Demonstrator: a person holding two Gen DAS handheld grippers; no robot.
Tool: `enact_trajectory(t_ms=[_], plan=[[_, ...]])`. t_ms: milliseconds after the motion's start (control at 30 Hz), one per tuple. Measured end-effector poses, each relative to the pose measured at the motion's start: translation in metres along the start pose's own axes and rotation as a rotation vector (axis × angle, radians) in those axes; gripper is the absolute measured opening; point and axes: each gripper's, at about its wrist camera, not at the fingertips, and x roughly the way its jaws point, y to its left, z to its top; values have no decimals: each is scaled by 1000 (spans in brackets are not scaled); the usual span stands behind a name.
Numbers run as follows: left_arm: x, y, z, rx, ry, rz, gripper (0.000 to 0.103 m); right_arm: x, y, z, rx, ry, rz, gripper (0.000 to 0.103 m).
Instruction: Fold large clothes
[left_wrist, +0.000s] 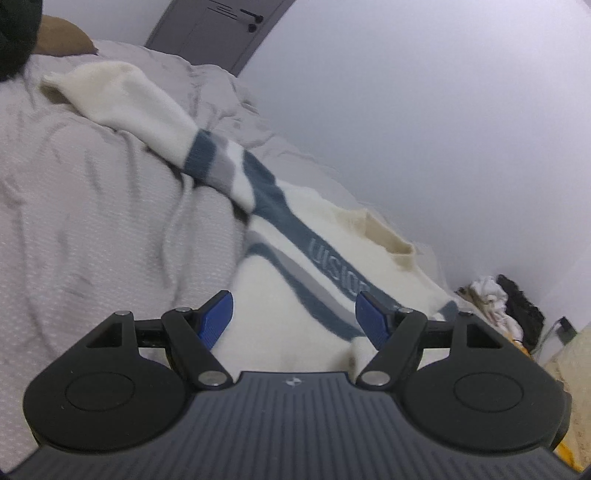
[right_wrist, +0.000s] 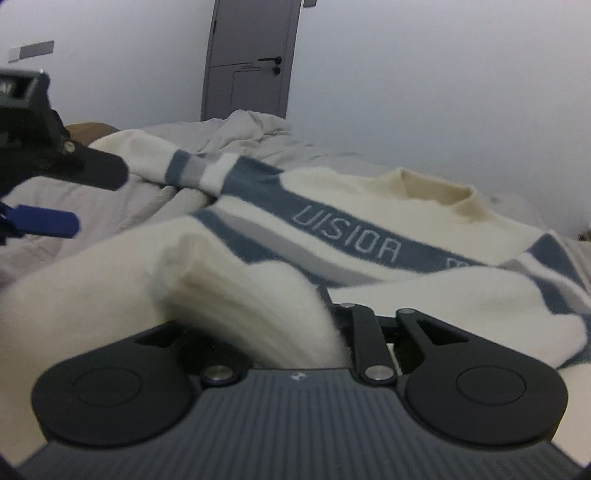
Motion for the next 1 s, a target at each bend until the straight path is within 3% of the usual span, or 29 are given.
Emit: enact_trajectory(t_ms=[33, 100, 200, 467, 600, 667, 733, 833, 1000], plan=[[1, -2, -1, 2, 0, -9, 77, -2, -1, -2, 12, 14, 30, 47], [2, -5, -3, 4, -2, -25, 77, -3, 5, -6, 17, 33, 74, 60], [-1, -11, -4, 14, -12, -52, 76, -18, 12, -14, -7, 37, 94, 61], [-6, -39, -18, 113, 12, -106, 75, -69, -10, -22, 93, 62, 142, 62], [-3, -54, -32, 176, 44, -122, 68, -80, -24, -19, 149, 46, 154, 62], [2, -61, -40, 211, 74, -123, 59, -84, -31, -18, 185, 25, 152, 62], [8, -67, -48, 250, 110, -112, 50, -85, -39, -17, 224, 0, 146, 62], [24, -73, -61, 294, 167, -66, 44, -77, -47, -21, 268, 2, 100, 62], [51, -72, -82, 350, 263, 31, 40, -45, -56, -35, 335, 39, 16, 62]])
